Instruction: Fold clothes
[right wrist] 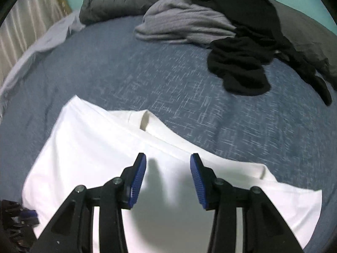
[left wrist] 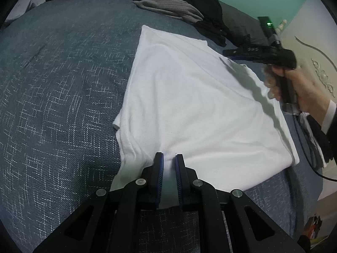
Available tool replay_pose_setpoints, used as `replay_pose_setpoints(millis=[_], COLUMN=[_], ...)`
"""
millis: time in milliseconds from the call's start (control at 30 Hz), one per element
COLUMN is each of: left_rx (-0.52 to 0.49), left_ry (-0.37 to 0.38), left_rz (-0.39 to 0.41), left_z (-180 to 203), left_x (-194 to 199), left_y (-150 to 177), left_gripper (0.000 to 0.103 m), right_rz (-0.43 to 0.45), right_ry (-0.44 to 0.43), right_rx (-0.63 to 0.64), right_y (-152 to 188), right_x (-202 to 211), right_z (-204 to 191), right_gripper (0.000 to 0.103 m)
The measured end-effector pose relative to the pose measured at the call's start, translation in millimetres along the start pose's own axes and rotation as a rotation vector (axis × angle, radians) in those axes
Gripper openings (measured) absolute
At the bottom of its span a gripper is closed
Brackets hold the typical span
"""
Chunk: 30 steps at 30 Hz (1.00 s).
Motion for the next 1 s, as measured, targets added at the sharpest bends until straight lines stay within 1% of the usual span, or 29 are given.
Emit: replay_pose_setpoints(millis=[67, 133, 167, 233, 267, 300, 600, 800, 1000], left_rx=[0.000, -0.002, -0.002, 0.001, 0.001, 0.001, 0.006, 0.013, 0.018], left_ry=[-0.001, -0.002, -0.001, 0.003, 0.004, 0.005, 0.009, 0.012, 0.015], left_rz=[0.000, 0.001, 0.001, 0.000, -0.001, -0.001, -0.001, -0.001, -0.001], left_z=[-0.6, -0.4, -0.2, -0.3, -0.2, 0.0, -0.9, -1.7, -4.7], left_x=[0.3, 0.6, 0.7, 0.7, 0.7, 0.7, 0.6, 2.5, 4.9], left_y=[0.5, 0.4, 0.0, -0.5, -0.7, -0.9, 0.1, 3.1, 5.4], left_gripper=[0.011, 0.012, 0.011, 0.011, 0.011, 0.011, 0.011, 0.011, 0.011], right_rz=[-0.028, -0.037, -0.039, -0.035, -0.033, -0.028, 0.022, 0.078, 0.054], right_ry=[0.022, 0.030, 0.033, 0.033, 0.036, 0.037, 0.041, 0.079, 0.134], right_rx=[0.024, 0.047, 0.061, 0.080, 0.083, 0.084, 0.096, 0.067, 0.035], right_y=[0.6, 2.3, 2.8, 3.2, 2.9, 2.2, -5.1, -15.3, -16.8], right_x=[-11.8, -16.8, -19.0, -21.4, -21.6, -21.1, -7.2, 2.8, -10.1], right_z=[-1.4, -3.5, -5.0, -8.0, -8.8, -9.1, -8.7, -1.2, 4.9], right_gripper=[0.041, 0.028, 0.024, 0.009, 0.007, 0.003, 0.001, 0.001, 0.001])
Point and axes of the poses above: each gripper's, at about its wrist camera, not at the fingertips, and x roughly against the way its jaws point, z to its right, y to its underside, the point moved 8 cm from there along -x, roughly the way its jaws point, and after that the axes turned 7 degrees about -y, right-handed, at the moved point
